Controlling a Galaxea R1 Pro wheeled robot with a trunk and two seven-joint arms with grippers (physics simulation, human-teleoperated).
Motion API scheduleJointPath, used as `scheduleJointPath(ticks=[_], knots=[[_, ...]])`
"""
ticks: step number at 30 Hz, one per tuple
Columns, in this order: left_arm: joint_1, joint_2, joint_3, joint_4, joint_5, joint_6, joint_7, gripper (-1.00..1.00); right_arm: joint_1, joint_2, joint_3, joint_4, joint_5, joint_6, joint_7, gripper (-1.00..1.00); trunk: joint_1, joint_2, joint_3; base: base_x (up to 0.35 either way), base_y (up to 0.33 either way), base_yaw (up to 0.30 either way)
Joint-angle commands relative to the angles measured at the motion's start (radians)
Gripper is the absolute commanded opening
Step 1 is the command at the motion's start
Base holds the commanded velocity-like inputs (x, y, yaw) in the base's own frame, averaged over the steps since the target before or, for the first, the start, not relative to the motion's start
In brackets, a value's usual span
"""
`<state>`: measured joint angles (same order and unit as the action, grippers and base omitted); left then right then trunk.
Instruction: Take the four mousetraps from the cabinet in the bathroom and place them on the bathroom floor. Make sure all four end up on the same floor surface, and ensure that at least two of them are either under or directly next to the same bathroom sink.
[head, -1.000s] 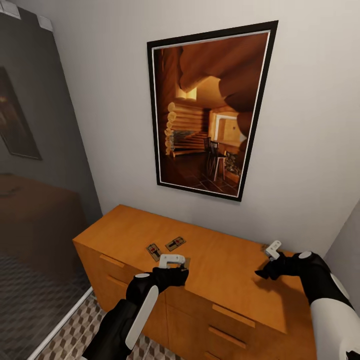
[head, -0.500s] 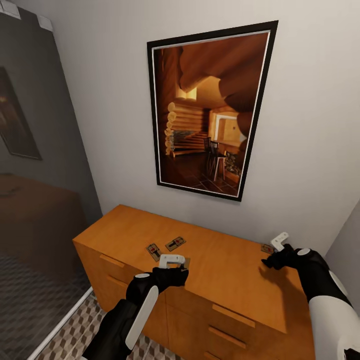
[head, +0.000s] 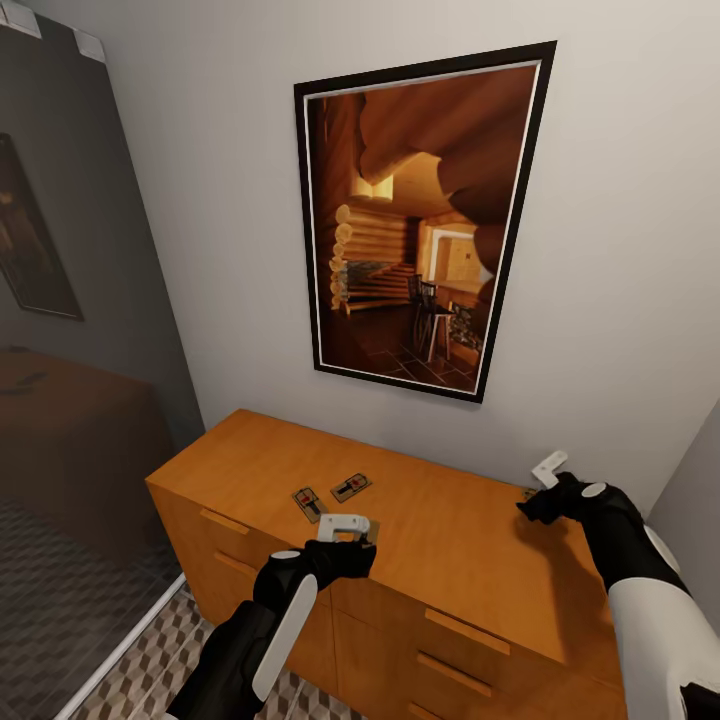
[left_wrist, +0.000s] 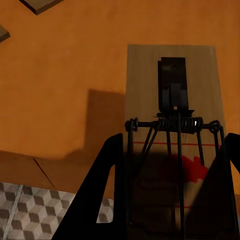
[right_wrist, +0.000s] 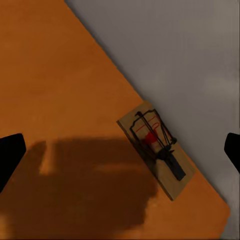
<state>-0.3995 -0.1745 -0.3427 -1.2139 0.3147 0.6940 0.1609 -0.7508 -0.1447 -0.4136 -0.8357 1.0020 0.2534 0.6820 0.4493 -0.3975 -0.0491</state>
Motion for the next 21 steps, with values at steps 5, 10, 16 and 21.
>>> scheduleJointPath(ticks=[5,10,16,21], knots=[[-0.001,0.000,0.000,0.001,0.009,0.002,0.009,-1.00,-0.009,0.000,0.019,0.010,-0.005,0.053,0.038,1.00,0.001,-0.002,-0.002,0.000,0.000,0.000],[-0.001,0.000,0.000,0.003,0.009,0.001,0.008,-1.00,-0.076,0.000,0.040,0.119,-0.008,0.072,-0.073,1.00,0.001,-0.002,-0.002,0.000,0.000,0.000],[-0.001,0.000,0.001,0.004,0.009,0.001,0.008,-1.00,-0.217,-0.001,0.047,0.294,-0.010,0.079,-0.179,1.00,0.001,-0.002,-0.002,0.000,0.000,0.000],[-0.001,0.000,0.001,0.004,0.009,0.001,0.008,-1.00,-0.298,-0.009,0.047,0.328,-0.013,0.092,-0.269,1.00,0.001,-0.002,-0.002,0.000,0.000,0.000]])
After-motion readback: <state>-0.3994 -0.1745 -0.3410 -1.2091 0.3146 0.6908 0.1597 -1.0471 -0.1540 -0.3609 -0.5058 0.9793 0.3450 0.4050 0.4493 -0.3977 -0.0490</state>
